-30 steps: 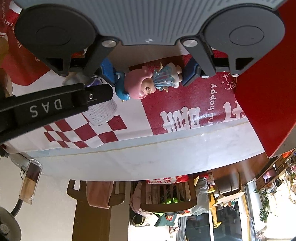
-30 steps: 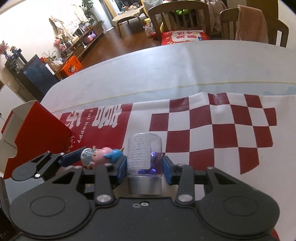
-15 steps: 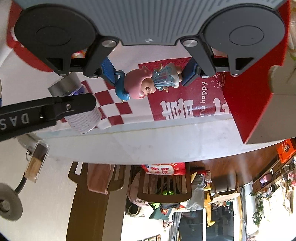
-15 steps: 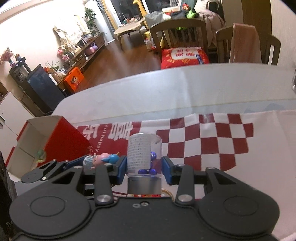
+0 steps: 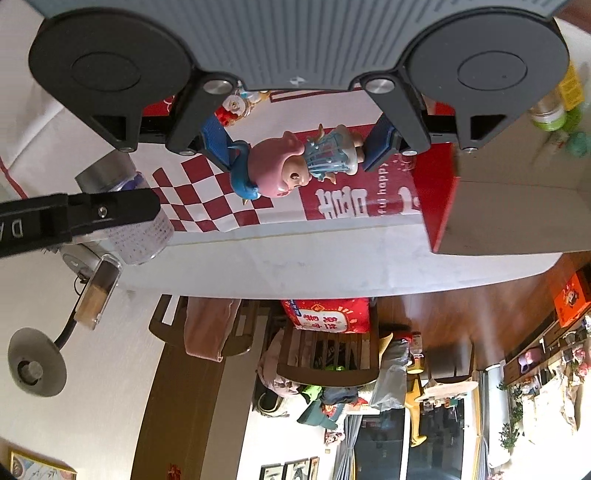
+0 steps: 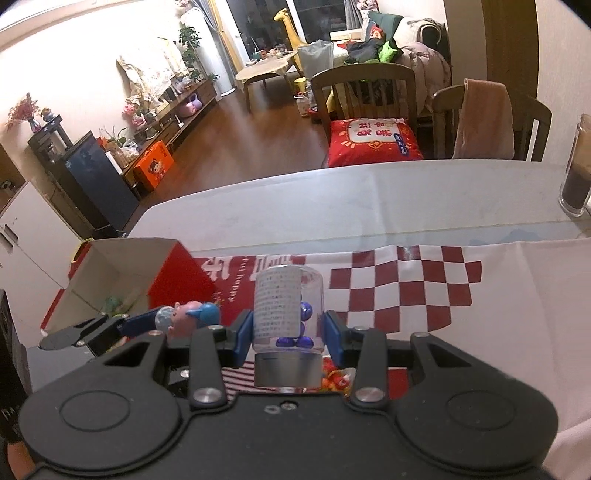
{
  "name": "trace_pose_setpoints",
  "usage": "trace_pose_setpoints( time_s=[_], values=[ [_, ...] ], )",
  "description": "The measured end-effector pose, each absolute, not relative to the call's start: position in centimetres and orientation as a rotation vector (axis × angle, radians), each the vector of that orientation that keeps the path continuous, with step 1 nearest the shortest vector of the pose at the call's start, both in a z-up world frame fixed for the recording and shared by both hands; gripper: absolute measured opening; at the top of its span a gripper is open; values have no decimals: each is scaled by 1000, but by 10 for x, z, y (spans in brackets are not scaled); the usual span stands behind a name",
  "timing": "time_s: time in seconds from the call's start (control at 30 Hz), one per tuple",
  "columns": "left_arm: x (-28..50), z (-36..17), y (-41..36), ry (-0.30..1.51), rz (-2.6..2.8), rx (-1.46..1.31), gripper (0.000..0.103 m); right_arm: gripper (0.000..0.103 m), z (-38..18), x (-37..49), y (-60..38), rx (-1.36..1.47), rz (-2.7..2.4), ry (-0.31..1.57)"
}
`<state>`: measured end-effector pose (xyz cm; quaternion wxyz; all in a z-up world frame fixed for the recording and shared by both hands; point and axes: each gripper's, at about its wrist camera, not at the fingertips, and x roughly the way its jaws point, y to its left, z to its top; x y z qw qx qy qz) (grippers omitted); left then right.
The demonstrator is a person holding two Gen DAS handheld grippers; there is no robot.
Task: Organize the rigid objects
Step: 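Carry the doll and clear cup with both grippers over the shoebox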
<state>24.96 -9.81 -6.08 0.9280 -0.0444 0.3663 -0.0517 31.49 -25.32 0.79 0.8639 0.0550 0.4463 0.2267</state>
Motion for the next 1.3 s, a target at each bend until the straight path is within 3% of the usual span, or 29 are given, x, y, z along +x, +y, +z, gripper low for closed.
trace_pose_setpoints(
  time_s=[0.63, 1.3],
  values=[
    [196, -16, 12, 729, -53, -119, 75, 40, 31, 263, -157, 68, 541, 897],
    [206, -31, 152, 794, 63, -96, 75, 40, 3, 267, -38, -35, 546, 922]
  ],
)
